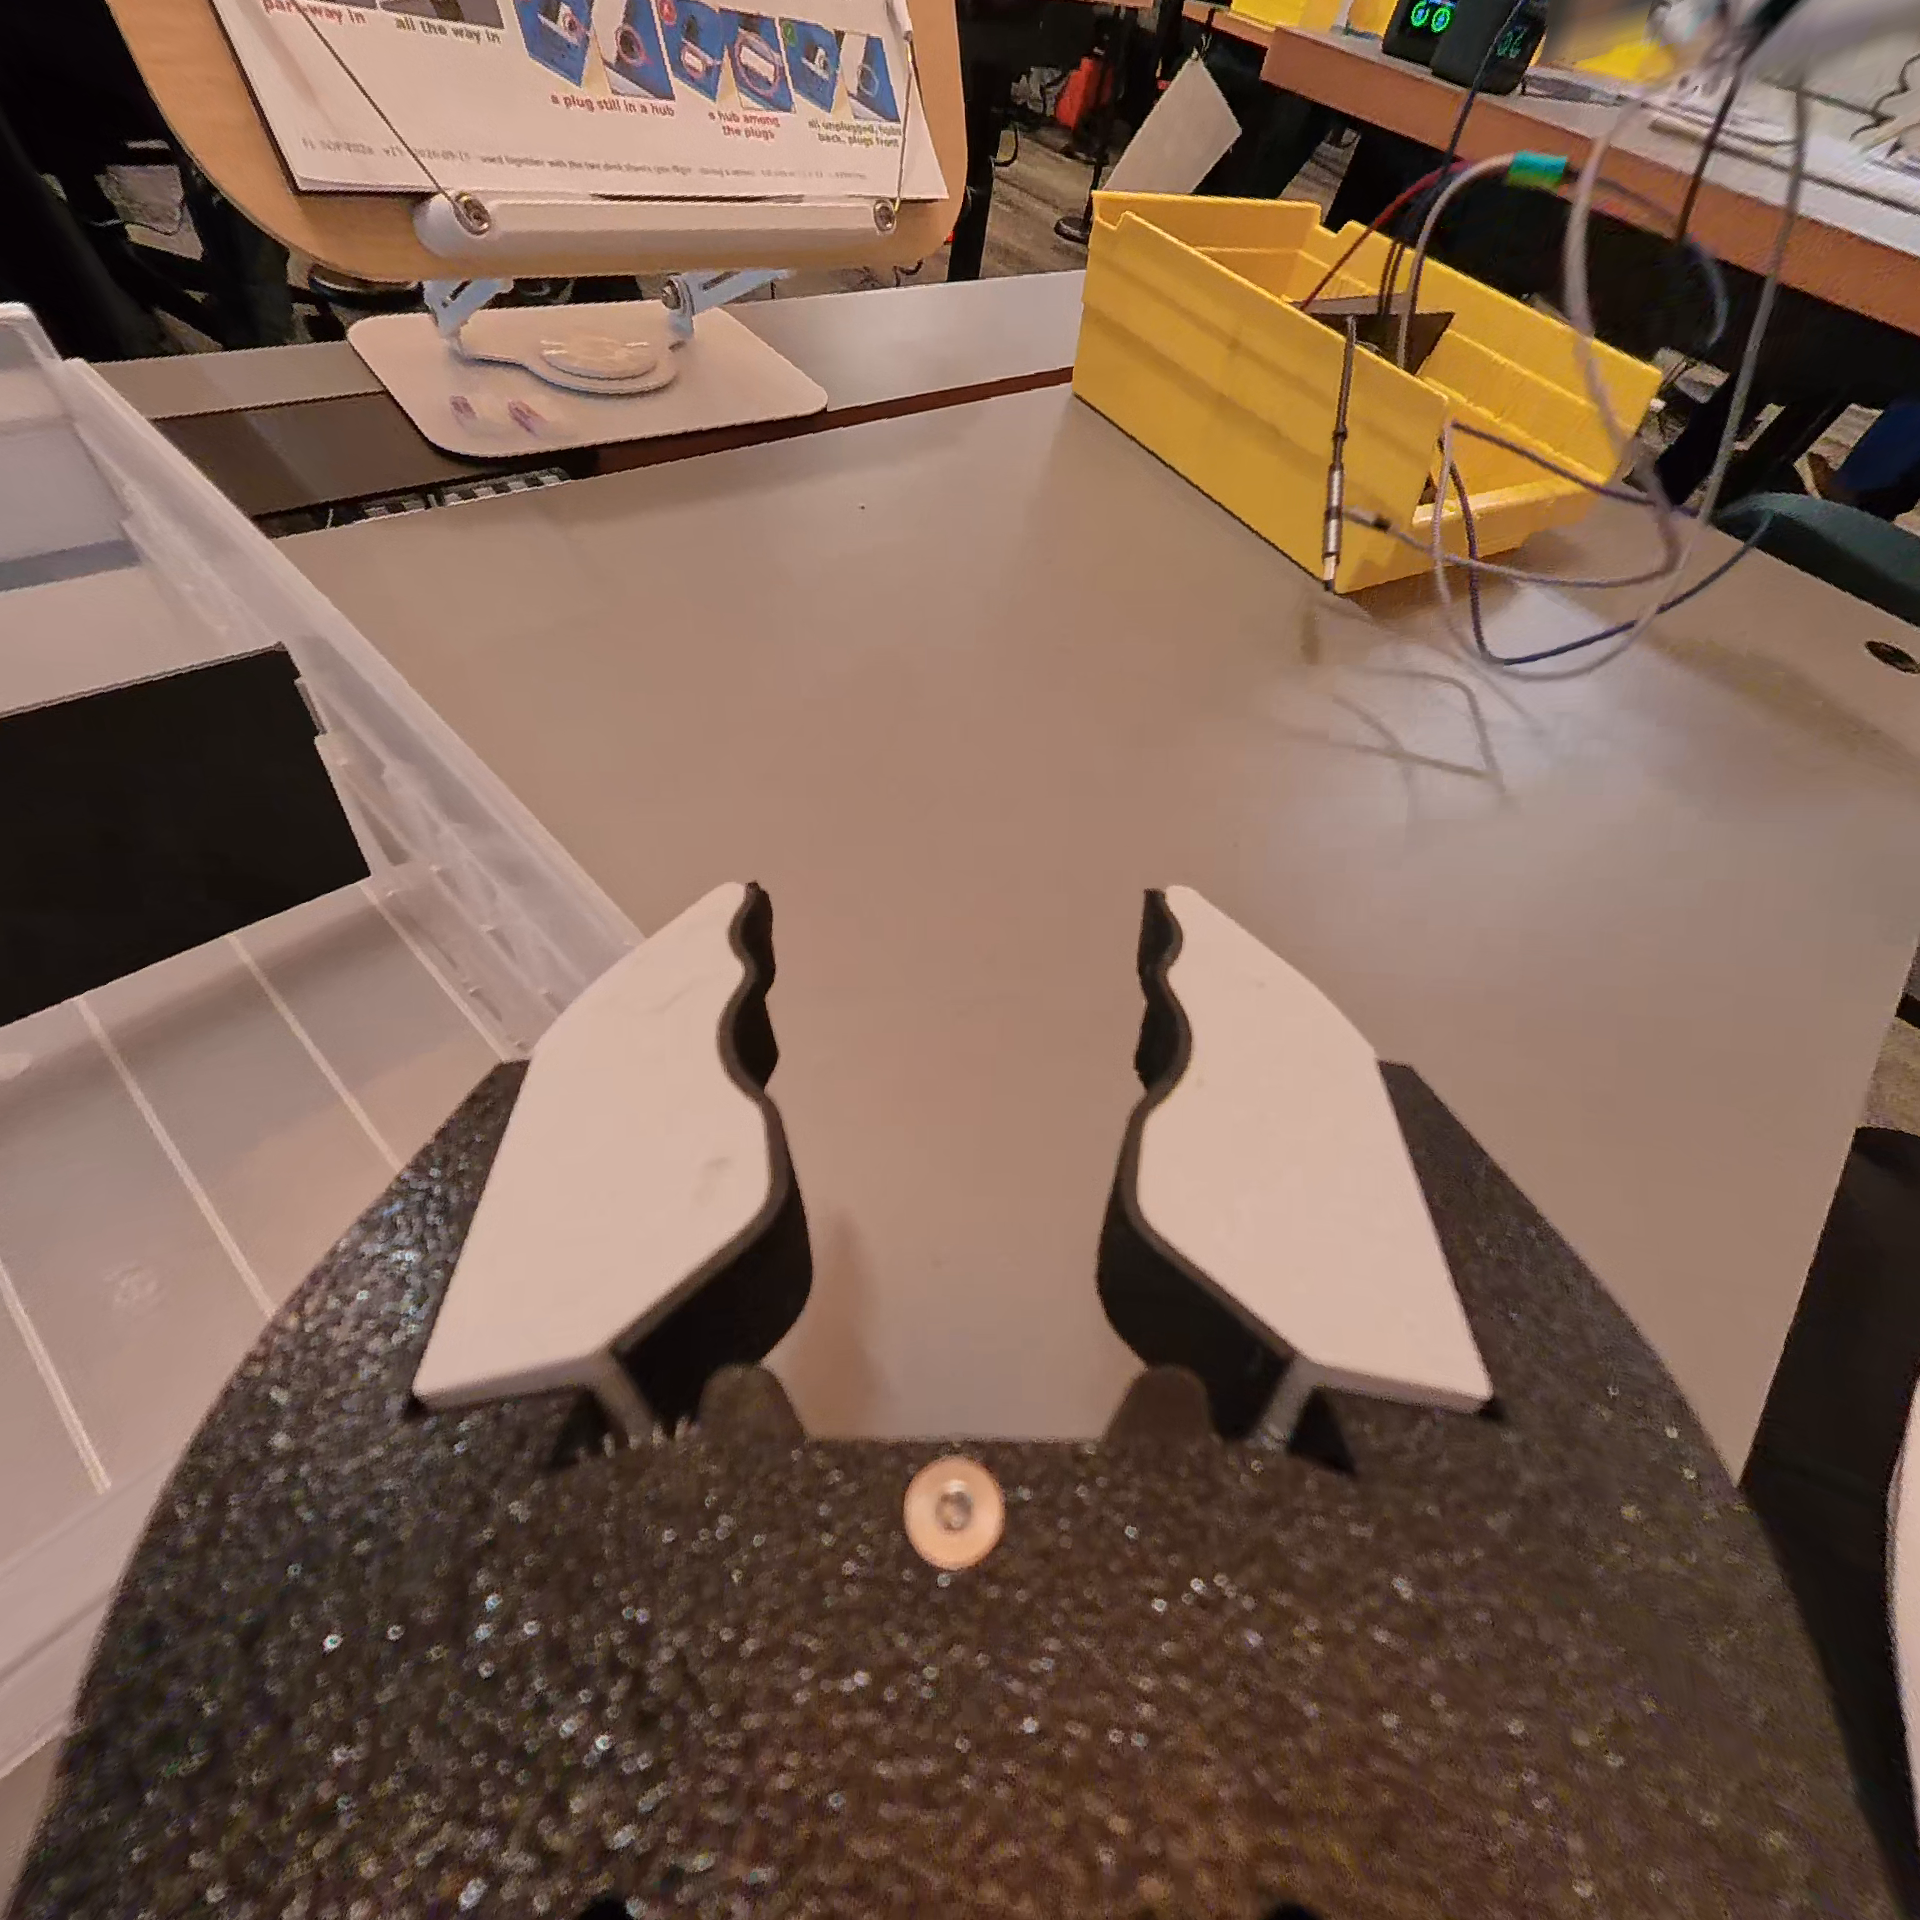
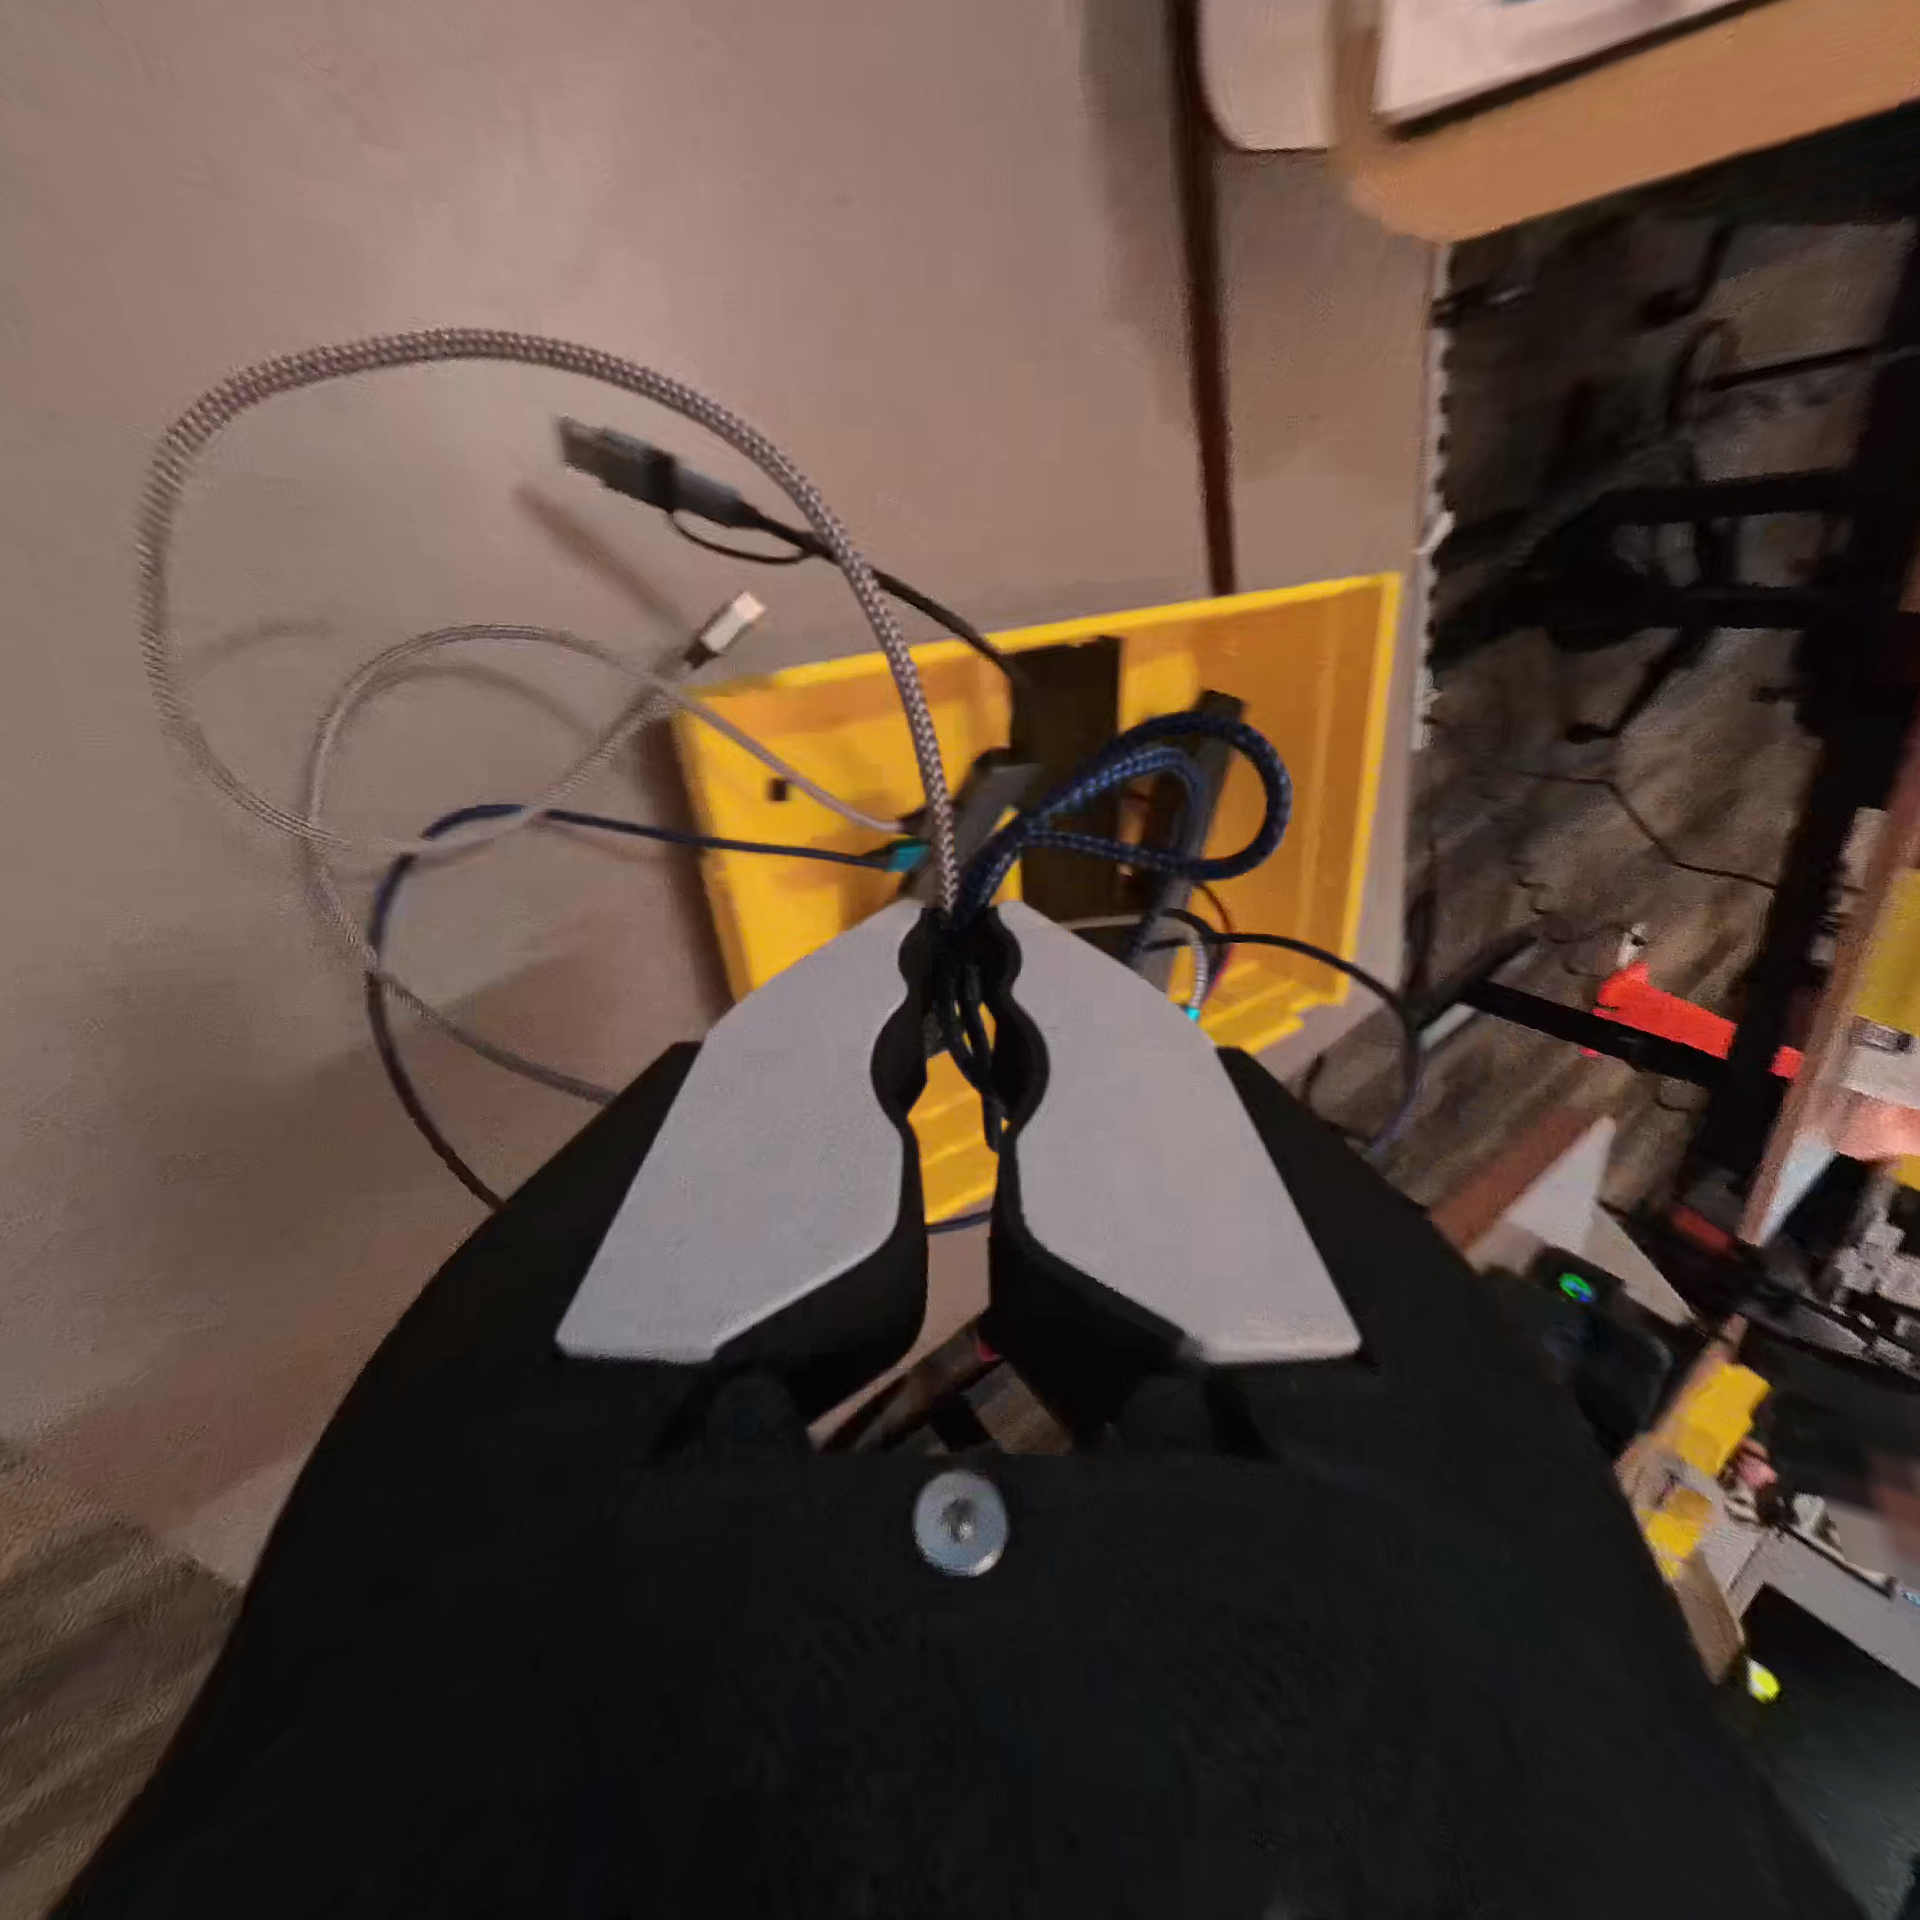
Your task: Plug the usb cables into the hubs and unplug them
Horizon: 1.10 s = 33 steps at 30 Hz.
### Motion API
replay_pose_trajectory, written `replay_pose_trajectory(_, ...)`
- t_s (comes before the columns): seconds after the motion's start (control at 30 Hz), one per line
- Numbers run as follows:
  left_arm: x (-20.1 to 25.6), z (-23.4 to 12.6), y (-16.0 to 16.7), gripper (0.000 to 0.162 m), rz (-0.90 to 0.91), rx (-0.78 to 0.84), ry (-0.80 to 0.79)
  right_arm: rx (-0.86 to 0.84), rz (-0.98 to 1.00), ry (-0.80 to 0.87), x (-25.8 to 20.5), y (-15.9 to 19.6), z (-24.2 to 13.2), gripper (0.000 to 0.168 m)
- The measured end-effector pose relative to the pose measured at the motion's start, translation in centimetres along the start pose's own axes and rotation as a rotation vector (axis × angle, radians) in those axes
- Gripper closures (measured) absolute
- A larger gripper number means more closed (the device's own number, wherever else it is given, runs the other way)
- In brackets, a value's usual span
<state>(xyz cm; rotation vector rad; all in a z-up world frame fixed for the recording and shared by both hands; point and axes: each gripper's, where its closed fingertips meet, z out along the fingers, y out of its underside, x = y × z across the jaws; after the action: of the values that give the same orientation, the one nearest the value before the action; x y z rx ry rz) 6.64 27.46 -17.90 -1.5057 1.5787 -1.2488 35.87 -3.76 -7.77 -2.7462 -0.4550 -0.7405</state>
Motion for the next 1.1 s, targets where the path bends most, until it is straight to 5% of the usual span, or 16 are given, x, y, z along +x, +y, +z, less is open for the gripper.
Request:
replay_pose_trajectory(0.2,-0.1,0.3,0.2,0.095,-0.001,-0.011,-0.002,0.016,0.160,0.324,12.4,4.5,-6.2,0.160)
replay_pose_trajectory(0.27,-0.1,0.3,0.3,0.095,-0.002,-0.013,-0.003,0.050,0.212,0.308,14.0,5.6,-6.3,0.160)
replay_pose_trajectory(0.57,-0.4,0.6,0.8,0.095,-0.018,-0.024,-0.001,0.140,0.290,-0.235,3.2,5.3,2.8,0.161)
replay_pose_trajectory(0.87,0.1,1.5,1.6,0.095,0.002,-0.067,0.006,-0.238,0.340,-0.018,2.9,10.4,14.4,0.160)
replay_pose_trajectory(1.07,-0.3,1.6,2.2,0.095,-0.008,-0.084,-0.002,-0.370,0.190,-0.135,-0.5,11.2,18.0,0.154)
replay_pose_trajectory(1.1,-0.5,1.6,2.3,0.095,-0.010,-0.084,-0.004,-0.391,0.205,-0.178,-0.8,11.4,17.4,0.142)
